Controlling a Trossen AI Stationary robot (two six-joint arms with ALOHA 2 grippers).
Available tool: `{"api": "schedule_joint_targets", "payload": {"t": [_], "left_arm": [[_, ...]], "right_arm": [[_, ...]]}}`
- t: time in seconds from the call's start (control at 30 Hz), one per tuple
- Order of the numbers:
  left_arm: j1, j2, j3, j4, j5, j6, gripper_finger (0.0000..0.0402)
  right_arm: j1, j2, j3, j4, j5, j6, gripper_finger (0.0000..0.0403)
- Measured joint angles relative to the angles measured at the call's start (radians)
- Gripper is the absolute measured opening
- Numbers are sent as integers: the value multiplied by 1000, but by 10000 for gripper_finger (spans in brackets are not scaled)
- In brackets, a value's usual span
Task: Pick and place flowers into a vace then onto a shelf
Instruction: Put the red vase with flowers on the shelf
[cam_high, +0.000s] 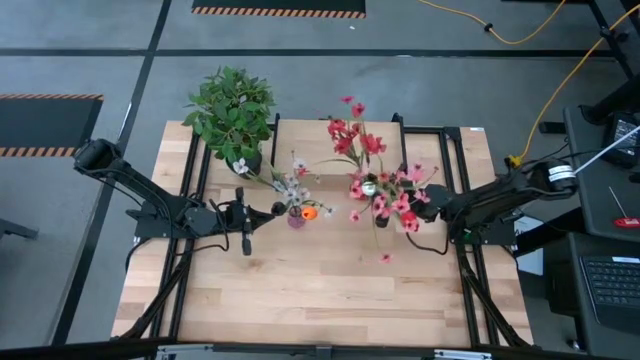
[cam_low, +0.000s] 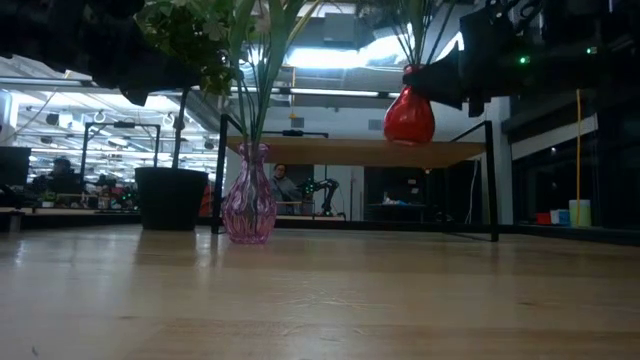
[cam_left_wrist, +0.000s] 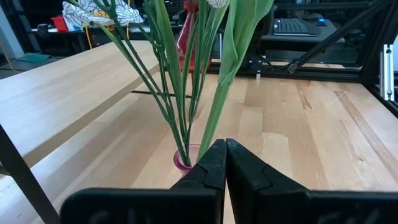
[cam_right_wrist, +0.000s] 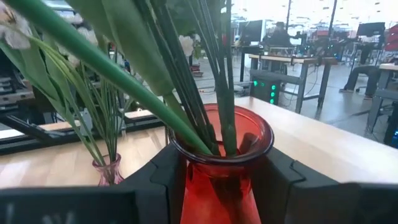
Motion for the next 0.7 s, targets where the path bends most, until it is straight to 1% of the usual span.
{"api": "schedule_joint_targets", "payload": {"t": [0.37,0.6,0.7], "left_arm": [[0,0,0,0,0,2,6],[0,0,0,1,0,2,6],[0,0,0,1,0,2,6]], "right_arm": [[0,-62,10,-24,-1,-52,135],[0,-88,116,-239,-2,-81,135],[0,-98,158,-293,-2,-94,135]]}}
